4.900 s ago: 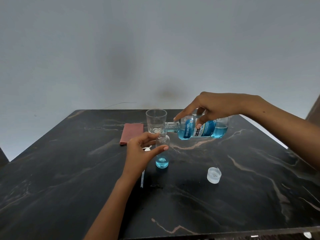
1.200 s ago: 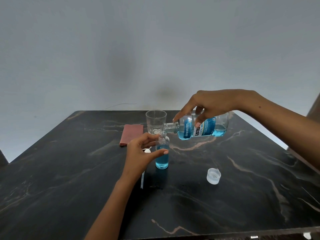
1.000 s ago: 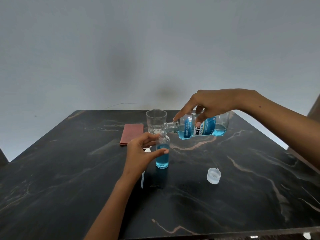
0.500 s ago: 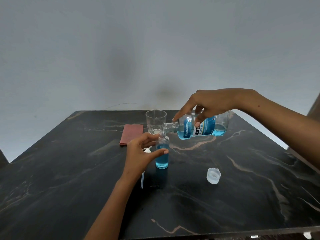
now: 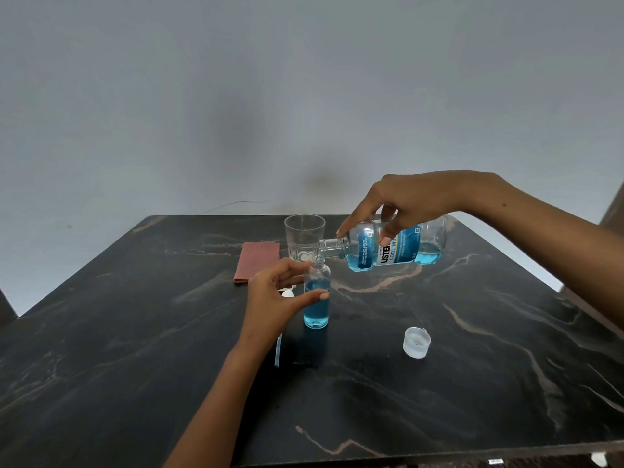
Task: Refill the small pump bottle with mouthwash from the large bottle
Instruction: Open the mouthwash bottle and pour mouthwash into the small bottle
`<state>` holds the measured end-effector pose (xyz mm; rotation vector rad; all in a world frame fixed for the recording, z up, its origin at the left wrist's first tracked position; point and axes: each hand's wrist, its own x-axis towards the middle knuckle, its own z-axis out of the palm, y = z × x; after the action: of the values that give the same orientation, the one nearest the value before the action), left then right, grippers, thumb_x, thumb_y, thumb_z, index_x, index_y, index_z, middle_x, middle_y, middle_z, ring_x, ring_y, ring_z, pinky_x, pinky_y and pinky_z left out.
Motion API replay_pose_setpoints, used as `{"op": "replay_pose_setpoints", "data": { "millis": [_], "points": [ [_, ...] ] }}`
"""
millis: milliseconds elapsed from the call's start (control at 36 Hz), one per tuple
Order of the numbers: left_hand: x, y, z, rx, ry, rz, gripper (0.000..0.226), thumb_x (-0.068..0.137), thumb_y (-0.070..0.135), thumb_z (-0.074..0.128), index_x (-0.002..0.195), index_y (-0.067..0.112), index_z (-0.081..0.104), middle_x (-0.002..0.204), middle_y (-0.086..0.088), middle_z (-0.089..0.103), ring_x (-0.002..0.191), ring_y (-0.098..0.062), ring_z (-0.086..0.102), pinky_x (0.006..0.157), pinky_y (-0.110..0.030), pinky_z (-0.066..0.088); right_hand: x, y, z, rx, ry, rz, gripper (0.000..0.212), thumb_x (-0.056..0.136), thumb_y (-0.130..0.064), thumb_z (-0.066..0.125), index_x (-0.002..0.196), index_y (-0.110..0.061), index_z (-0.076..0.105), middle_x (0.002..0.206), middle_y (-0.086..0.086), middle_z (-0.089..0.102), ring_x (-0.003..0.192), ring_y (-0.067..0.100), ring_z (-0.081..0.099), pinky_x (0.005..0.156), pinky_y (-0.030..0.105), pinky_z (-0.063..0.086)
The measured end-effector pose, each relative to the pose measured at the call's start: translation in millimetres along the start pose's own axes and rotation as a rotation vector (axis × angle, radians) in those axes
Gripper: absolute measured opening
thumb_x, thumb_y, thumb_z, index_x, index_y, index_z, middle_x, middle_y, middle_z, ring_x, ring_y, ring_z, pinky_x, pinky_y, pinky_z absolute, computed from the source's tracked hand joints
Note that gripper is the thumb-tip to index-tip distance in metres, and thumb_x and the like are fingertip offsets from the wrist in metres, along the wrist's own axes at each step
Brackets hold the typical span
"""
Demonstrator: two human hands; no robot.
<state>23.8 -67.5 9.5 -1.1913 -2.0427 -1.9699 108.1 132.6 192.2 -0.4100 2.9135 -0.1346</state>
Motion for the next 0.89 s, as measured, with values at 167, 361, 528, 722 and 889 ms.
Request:
{"op": "replay_pose_setpoints", "data": {
  "millis": [167,361,528,722,889],
  "points": [
    [1.0,-0.6,-0.1,0.002,-0.003,0.007,0.037,0.059,0.036,0.082,0.092,0.033,0.067,0.098,0.012,0.072,0.093,-0.004,0.070,0.080,-0.024,0.058,-0.1,-1.7,-1.0,-0.018,-0.004,-0.002,0.054,0.081,-0.004,0.070,0.130,-0.024,0.057,0.128,-0.017,0.057,0.114,0.006,0.059,0.089,0.021,0.051],
    [0.7,-1.0,-0.3,-0.013,-0.006,0.023,0.036,0.059,0.038,0.083,0.092,0.033,0.068,0.098,0.012,0.072,0.093,-0.005,0.071,0.079,-0.024,0.058,0.5,-3.0,-1.8,-0.019,-0.005,0.002,0.055,0.081,-0.003,0.069,0.130,-0.025,0.057,0.129,-0.011,0.060,0.114,0.008,0.059,0.088,0.017,0.049],
    [0.4,-0.9,-0.2,-0.018,-0.002,0.014,0.038,0.058,0.036,0.084,0.092,0.032,0.069,0.097,0.012,0.073,0.093,-0.006,0.071,0.080,-0.025,0.058,0.1,-3.8,-2.4,-0.022,-0.012,0.003,0.054,0.081,-0.003,0.069,0.129,-0.022,0.057,0.130,-0.010,0.059,0.113,0.011,0.059,0.088,0.020,0.051],
    [0.3,-0.8,0.2,-0.015,0.003,0.009,0.035,0.059,0.033,0.084,0.091,0.033,0.068,0.097,0.012,0.073,0.093,-0.006,0.071,0.080,-0.027,0.059,1.8,-1.4,-1.7,-0.014,-0.015,0.007,0.055,0.081,-0.001,0.069,0.129,-0.025,0.057,0.131,-0.010,0.058,0.112,0.020,0.059,0.086,0.014,0.047],
    [0.6,-1.9,0.2,-0.022,0.001,0.003,0.038,0.060,0.031,0.085,0.095,0.025,0.070,0.100,0.005,0.074,0.094,-0.009,0.071,0.082,-0.032,0.059,1.3,-3.5,-2.6,-0.017,-0.026,0.010,0.055,0.081,-0.003,0.070,0.128,-0.026,0.058,0.130,-0.012,0.059,0.110,0.016,0.059,0.087,0.018,0.050]
  ]
}}
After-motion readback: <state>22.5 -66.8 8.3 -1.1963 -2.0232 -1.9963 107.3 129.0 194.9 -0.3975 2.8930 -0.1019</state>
